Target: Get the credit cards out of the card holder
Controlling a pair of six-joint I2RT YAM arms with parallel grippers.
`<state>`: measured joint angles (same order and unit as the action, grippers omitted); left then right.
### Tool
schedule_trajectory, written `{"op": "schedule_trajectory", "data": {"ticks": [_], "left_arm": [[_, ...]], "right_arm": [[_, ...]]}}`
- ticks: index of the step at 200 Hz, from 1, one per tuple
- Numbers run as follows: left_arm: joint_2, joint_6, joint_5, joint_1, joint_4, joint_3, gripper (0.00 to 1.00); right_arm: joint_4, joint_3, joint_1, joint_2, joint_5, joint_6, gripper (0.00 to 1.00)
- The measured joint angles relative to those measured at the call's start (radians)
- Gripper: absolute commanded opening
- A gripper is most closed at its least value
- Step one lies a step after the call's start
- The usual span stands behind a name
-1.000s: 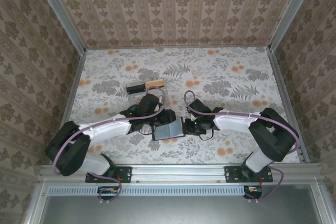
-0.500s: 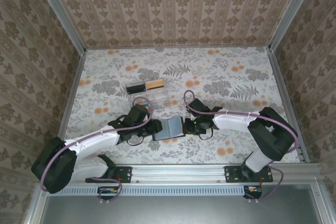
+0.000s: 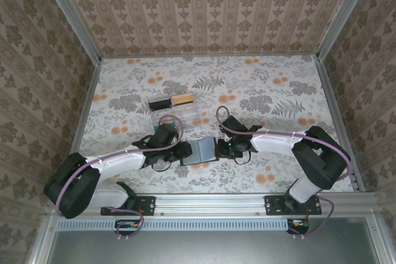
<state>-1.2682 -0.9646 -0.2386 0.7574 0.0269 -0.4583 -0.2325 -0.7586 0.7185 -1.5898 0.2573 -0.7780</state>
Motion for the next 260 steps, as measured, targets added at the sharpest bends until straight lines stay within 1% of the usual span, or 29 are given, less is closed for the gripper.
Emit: {"op": "schedule_trajectory", "data": {"ticks": [65, 151, 232, 260], "left_arm": [[-0.016, 0.000, -0.031, 0.002, -0.061, 0.000, 0.41], [-0.073, 0.000, -0.056, 0.016, -0.112, -0.015, 0.42], [-0.169, 0.001, -0.078, 0.043, -0.134, -0.093, 0.42], [-0.202, 0.001, -0.090, 0.059, -0.136, -0.126, 0.42]], "right_arm": [[-0.003, -0.003, 0.000, -0.007, 0.001, 0.000, 0.22], [-0.003, -0.005, 0.003, -0.008, 0.001, -0.001, 0.23], [-0.003, -0.005, 0.006, -0.008, -0.003, -0.004, 0.23], [-0.003, -0.006, 0.007, -0.007, -0.003, -0.007, 0.28]]}}
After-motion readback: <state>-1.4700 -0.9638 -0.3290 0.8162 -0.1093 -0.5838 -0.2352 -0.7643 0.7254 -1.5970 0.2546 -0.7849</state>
